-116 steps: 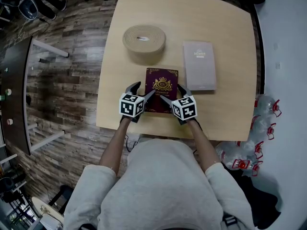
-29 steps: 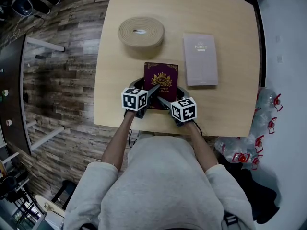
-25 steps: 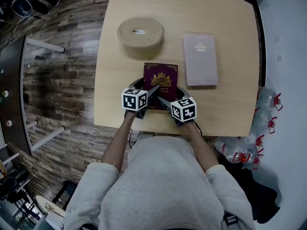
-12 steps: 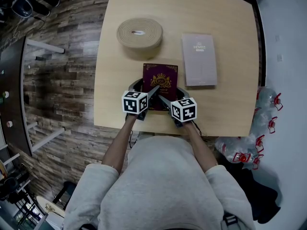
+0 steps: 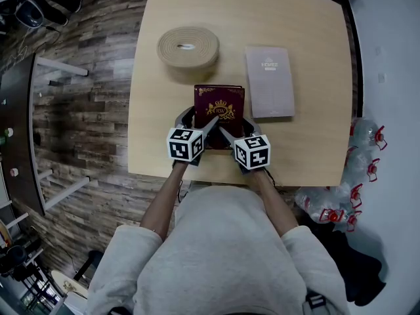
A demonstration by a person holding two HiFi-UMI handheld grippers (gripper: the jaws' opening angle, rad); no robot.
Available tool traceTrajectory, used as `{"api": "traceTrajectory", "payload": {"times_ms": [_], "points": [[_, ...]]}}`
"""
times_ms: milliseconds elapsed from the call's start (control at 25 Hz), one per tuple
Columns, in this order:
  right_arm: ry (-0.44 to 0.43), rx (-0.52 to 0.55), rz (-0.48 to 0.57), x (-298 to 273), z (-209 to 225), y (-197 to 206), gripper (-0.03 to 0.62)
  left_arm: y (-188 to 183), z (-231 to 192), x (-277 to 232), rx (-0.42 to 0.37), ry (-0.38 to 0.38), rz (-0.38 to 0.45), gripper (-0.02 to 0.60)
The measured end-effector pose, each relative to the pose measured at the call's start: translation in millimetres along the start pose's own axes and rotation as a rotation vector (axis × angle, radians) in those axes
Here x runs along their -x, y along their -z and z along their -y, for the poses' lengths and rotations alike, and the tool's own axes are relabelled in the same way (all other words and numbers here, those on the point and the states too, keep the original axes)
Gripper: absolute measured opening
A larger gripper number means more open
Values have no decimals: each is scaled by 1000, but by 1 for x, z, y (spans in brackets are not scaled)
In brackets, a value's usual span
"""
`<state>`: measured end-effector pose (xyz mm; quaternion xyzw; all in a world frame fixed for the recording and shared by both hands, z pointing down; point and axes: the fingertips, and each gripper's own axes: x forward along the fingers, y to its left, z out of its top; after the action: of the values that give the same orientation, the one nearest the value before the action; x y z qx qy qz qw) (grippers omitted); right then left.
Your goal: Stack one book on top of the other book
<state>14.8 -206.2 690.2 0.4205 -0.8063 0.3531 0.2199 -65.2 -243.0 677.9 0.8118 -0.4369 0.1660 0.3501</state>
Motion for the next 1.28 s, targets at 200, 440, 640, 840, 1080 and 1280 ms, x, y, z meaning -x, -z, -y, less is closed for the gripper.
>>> {"api": "traceTrajectory", "payload": {"times_ms": [200, 440, 640, 840, 1080, 1280], "points": [[31, 41, 36, 5, 5, -14, 327, -14, 7, 0, -30, -5, 34, 376], [51, 78, 86, 13, 10, -34, 314, -33, 15, 2, -56, -14, 87, 376], [58, 90, 126, 21, 12, -50, 311, -49, 23, 3, -69, -10, 122, 376], [63, 111, 153, 31, 16, -63, 311, -63, 32, 4, -82, -7, 147, 376], [78, 123, 184, 44, 26, -74, 310, -75, 48, -1, -109, 3, 164, 376], [108, 119, 211, 59, 39, -81, 308, -87, 68, -8, -135, 25, 178, 376]]}}
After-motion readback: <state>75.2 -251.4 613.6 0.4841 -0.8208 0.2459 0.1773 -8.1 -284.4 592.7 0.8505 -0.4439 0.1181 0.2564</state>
